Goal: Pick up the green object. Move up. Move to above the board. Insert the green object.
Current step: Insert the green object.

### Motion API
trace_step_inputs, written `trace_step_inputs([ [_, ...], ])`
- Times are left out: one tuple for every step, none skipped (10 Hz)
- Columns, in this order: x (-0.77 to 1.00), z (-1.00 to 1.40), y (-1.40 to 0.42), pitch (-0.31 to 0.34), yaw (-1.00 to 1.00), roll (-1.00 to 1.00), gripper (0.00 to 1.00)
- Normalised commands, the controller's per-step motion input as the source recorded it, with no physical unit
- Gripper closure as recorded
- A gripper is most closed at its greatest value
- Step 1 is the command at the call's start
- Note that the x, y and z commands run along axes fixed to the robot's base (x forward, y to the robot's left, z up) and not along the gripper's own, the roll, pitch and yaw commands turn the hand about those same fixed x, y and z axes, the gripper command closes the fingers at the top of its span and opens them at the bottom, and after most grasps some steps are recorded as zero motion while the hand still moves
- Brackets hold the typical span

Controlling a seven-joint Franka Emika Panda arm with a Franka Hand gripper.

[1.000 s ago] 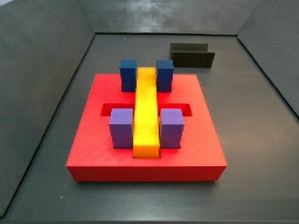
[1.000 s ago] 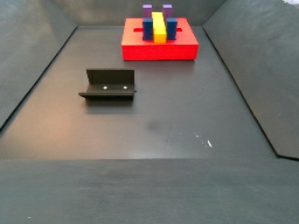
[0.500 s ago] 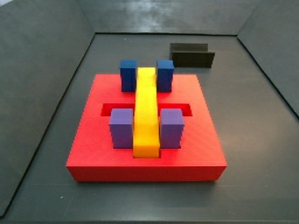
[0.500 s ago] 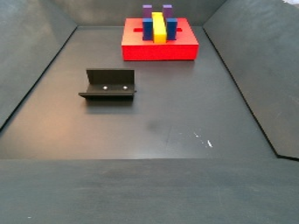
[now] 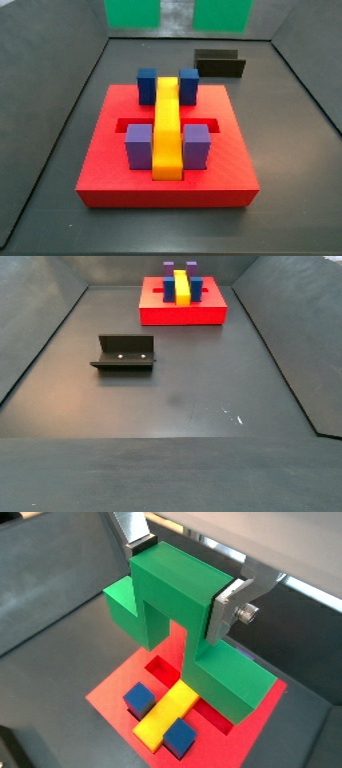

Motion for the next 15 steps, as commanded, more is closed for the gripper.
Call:
trace_step_inputs([
  [0.03,-0.91,-0.25,-0.067,0.03,0.17,1.00],
  [0.00,-0.91,-0.28,-0.096,0.02,0.18,1.00],
  [0.00,-0.85,-0.25,-0.107,0.00,0.13,1.00],
  [-0.12,-0.61,-0.13,-0.190,0.00,0.00,1.00],
  [-0.04,-0.53,-0.07,-0.219,0.00,-0.05,1.00],
  [0.00,-0.45,-0.03,-0.243,0.00,-0.11,1.00],
  [-0.03,-0.32,0.00,-0.226,0.01,-0.14,1.00],
  [-0.06,-0.10,-0.16,-0.130,0.11,-0.08,1.00],
  [0.00,-0.01,-0.16,-0.099,0.18,0.00,1.00],
  [0.00,-0.17,-0.17,-0.084,0.34,0.00,1.00],
  [0.00,-0.23,-0.12,-0.081,0.27,0.08,1.00],
  [0.00,-0.29,0.00,-0.051,0.17,0.17,1.00],
  [0.00,-0.30,0.00,-0.051,0.12,0.17,1.00],
  [-0.01,-0.30,0.00,-0.051,0.09,0.17,1.00],
  [-0.11,-0.23,0.00,-0.039,0.00,0.12,1.00],
])
